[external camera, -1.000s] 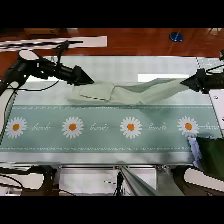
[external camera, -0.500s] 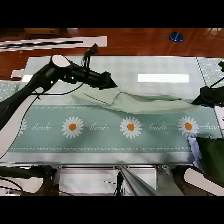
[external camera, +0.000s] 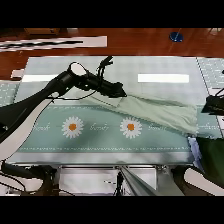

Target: Fold the shirts.

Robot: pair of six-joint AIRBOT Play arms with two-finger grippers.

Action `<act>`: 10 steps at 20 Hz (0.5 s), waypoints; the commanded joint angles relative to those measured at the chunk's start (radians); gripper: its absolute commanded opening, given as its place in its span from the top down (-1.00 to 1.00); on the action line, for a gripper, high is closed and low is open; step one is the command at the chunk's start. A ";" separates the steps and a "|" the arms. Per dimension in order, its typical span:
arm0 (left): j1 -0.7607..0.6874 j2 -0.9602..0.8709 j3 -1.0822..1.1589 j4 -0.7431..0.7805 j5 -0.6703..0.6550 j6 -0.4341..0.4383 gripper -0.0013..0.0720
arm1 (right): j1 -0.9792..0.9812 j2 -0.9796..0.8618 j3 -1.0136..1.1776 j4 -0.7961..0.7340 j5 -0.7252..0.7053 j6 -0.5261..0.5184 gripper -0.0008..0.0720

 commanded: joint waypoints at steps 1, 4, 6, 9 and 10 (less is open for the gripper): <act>-0.006 -0.006 0.001 0.000 0.002 0.002 0.36 | -0.068 -0.003 -0.003 -0.158 -0.033 0.051 -0.38; -0.006 -0.006 0.001 0.000 -0.008 0.003 0.36 | -0.235 -0.045 -0.048 0.174 -0.056 -0.005 -0.65; -0.005 -0.006 0.001 0.000 -0.008 0.014 0.36 | -0.326 -0.080 -0.106 0.346 -0.064 -0.071 -0.65; -0.006 -0.006 0.001 0.000 -0.008 0.021 0.36 | -0.394 -0.120 -0.204 0.475 -0.116 -0.179 -0.65; -0.005 -0.006 0.001 0.000 -0.008 0.021 0.36 | -0.397 -0.130 -0.231 0.453 -0.134 -0.193 -0.65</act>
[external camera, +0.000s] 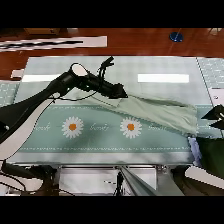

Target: Fold the shirts.

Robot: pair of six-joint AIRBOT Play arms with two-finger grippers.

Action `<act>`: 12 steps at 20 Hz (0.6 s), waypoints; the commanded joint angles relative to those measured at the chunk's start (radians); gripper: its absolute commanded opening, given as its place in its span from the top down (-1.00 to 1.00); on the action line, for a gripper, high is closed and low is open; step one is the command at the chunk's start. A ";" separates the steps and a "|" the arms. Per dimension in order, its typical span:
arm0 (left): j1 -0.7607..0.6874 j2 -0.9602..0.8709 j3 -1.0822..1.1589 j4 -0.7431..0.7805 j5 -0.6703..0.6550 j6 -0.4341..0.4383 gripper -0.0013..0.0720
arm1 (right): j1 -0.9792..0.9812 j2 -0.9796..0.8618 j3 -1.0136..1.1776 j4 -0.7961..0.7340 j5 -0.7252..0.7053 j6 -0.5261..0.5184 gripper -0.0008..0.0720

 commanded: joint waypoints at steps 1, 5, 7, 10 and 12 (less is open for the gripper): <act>-0.001 -0.001 0.001 0.000 -0.002 0.006 0.36 | -0.059 -0.040 -0.095 0.086 -0.063 -0.101 -0.65; -0.002 -0.001 0.000 0.000 -0.003 0.006 0.36 | -0.059 -0.055 -0.140 0.138 -0.209 -0.117 -0.66; -0.002 -0.001 0.001 0.000 -0.003 0.006 0.36 | -0.058 -0.072 -0.141 0.187 -0.262 -0.108 -0.66; -0.002 -0.001 0.001 0.000 -0.002 0.006 0.36 | -0.026 -0.147 -0.141 0.202 -0.258 -0.080 -0.66; -0.002 -0.001 0.001 0.000 -0.001 0.006 0.36 | 0.043 -0.199 -0.141 0.224 -0.263 -0.079 -0.64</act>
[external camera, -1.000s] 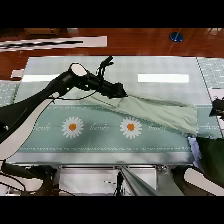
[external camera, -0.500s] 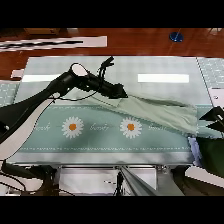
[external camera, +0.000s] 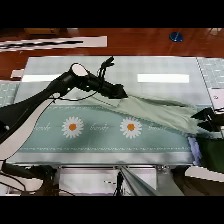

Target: Fold the shirts.

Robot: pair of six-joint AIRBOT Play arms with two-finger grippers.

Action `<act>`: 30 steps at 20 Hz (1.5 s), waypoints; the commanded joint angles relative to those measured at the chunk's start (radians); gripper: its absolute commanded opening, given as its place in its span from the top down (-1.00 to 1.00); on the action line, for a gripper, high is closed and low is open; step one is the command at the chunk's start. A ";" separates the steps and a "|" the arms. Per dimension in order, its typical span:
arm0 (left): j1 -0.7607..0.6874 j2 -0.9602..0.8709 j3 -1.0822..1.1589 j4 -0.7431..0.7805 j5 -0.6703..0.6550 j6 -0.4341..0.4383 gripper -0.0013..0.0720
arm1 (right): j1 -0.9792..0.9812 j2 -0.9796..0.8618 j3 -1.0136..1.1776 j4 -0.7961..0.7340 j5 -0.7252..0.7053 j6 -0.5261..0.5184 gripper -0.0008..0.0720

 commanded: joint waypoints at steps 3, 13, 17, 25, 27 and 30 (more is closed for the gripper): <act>0.000 -0.001 0.001 0.000 0.006 -0.001 0.36 | 0.163 -0.093 -0.005 0.058 -0.095 0.010 0.40; -0.066 -0.064 0.001 -0.077 0.075 -0.031 0.91 | 0.167 0.338 0.039 0.150 0.067 0.061 0.90; -0.142 -0.117 0.001 -0.105 0.120 -0.031 0.91 | 0.167 0.513 0.039 0.275 0.089 0.101 0.90; -0.198 -0.251 0.157 -0.186 0.138 -0.027 0.91 | 0.167 0.705 0.039 0.425 0.216 0.190 0.90; -0.175 -0.263 0.222 -0.186 0.141 -0.027 0.91 | 0.167 0.717 0.039 0.380 0.245 0.201 0.90; -0.153 -0.263 0.248 -0.186 0.136 -0.037 0.91 | 0.167 0.717 0.039 0.373 0.260 0.201 0.90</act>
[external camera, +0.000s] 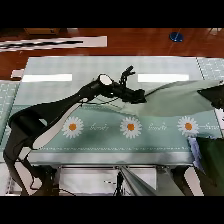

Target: Fold the shirts.

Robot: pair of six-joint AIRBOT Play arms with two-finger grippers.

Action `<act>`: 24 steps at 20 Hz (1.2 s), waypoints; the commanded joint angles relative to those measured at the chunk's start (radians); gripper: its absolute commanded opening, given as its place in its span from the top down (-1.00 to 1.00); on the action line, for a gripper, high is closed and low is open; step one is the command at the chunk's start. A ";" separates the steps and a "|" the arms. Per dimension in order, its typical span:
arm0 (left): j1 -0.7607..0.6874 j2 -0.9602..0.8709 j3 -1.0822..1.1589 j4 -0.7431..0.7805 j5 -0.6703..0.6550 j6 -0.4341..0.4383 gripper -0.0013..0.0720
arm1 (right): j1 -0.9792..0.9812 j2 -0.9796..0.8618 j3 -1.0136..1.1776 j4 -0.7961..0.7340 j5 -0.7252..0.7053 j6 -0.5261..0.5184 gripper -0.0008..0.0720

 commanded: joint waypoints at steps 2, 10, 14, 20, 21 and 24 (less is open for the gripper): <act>0.002 -0.026 0.042 -0.006 -0.014 -0.011 0.91 | 0.001 0.014 0.001 0.014 0.029 0.012 0.90; -0.179 -0.116 0.042 -0.107 0.048 -0.074 0.92 | 0.001 0.014 0.001 0.172 0.002 -0.023 0.90; -0.146 -0.106 0.056 -0.160 0.050 -0.030 0.92 | 0.001 0.014 0.001 0.154 0.040 -0.022 0.90; 0.116 0.158 0.056 0.095 -0.121 0.010 0.92 | 0.117 0.013 0.001 -0.198 0.032 0.024 0.90; 0.171 0.221 0.056 0.138 -0.157 0.011 0.92 | 0.163 0.008 0.001 -0.248 0.015 0.039 0.90; 0.332 0.396 0.056 0.187 -0.273 0.029 0.92 | 0.283 -0.032 0.001 -0.240 -0.134 0.083 0.90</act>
